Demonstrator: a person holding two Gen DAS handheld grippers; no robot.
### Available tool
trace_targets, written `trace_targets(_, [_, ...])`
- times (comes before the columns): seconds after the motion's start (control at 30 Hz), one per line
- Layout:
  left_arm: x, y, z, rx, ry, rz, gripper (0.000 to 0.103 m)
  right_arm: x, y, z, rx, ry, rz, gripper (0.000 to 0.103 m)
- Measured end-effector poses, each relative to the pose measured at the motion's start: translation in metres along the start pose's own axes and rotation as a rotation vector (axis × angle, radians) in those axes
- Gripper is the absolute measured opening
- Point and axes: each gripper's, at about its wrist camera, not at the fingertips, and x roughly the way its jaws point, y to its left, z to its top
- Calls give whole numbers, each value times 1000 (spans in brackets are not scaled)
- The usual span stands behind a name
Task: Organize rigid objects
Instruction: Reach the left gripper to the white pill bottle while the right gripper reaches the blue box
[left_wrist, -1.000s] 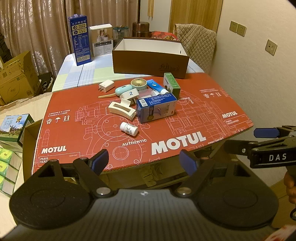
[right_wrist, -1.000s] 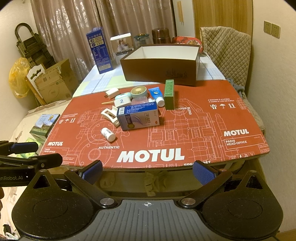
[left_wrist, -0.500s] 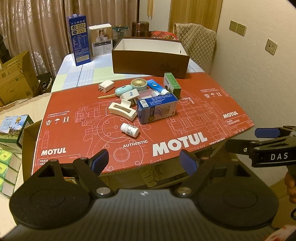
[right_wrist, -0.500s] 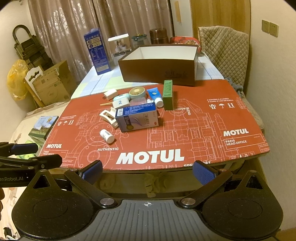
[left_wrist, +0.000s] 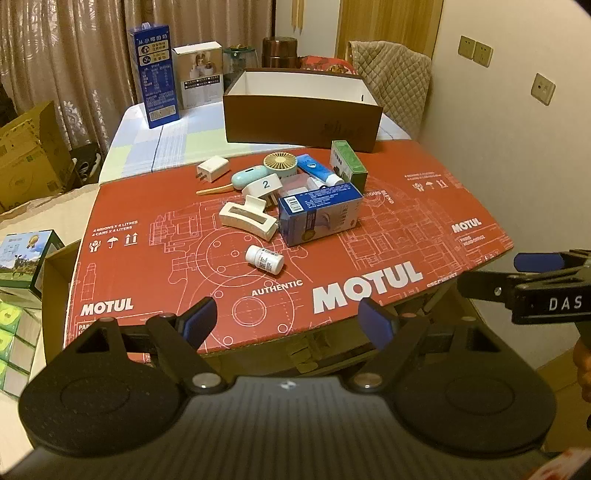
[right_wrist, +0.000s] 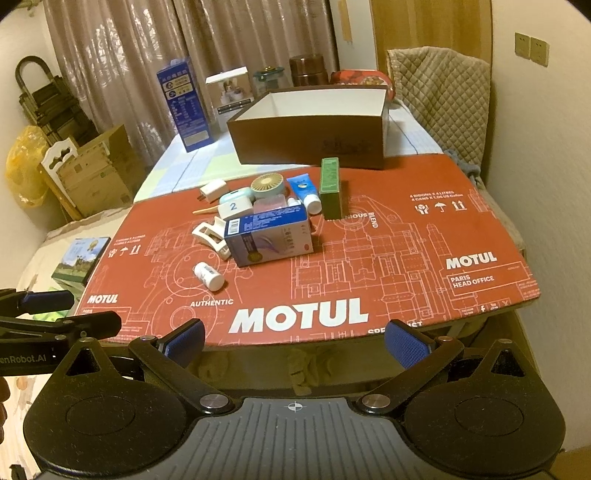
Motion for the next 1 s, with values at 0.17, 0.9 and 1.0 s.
trace_targets(0.17, [9, 5, 0, 11, 20, -3, 81, 7, 1, 2, 26, -4, 2, 101])
trace_targets(0.9, [52, 37, -2, 80, 54, -88, 76, 43, 15, 0, 94, -1, 2, 101])
trace_targets(1.0, [59, 36, -1, 93, 46, -87, 76, 47, 13, 3, 84, 1, 1, 101])
